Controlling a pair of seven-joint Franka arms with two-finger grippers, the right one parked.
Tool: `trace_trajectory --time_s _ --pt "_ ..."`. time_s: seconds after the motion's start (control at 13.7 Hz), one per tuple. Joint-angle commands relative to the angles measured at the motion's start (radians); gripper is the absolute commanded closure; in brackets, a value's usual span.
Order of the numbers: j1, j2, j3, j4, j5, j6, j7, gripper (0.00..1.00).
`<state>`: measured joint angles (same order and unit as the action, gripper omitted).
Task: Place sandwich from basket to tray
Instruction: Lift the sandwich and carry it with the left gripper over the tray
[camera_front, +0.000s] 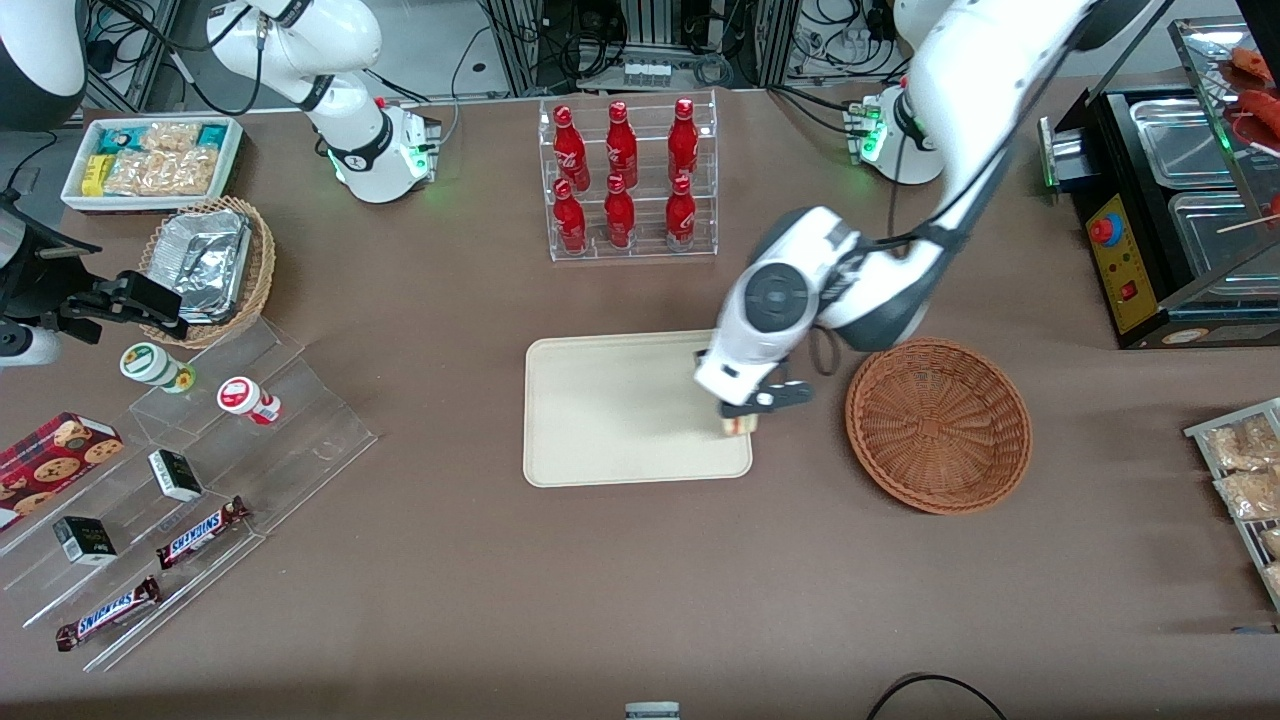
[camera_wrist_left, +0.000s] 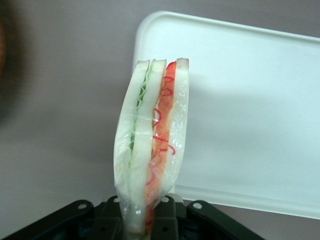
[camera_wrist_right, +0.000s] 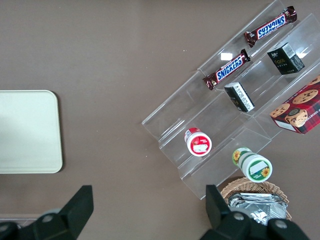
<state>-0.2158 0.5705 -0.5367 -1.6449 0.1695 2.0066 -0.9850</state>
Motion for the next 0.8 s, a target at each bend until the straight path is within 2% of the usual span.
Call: trace_trajectory --time_s 0.0,0.29,0.58,0.73 --pt "-0.111 0.127 0.004 0.163 0.066 -0.023 -0.131 1.0" --pt "-0.23 0.245 0.011 0.299 0.172 -0.025 -0.273 1.0" --pt "-0.339 0.324 0.089 0.422 0.173 -0.069 -0.281 1.0" --pt "-0.343 0.328 0.09 0.431 0.171 -0.088 -0.277 1.0"
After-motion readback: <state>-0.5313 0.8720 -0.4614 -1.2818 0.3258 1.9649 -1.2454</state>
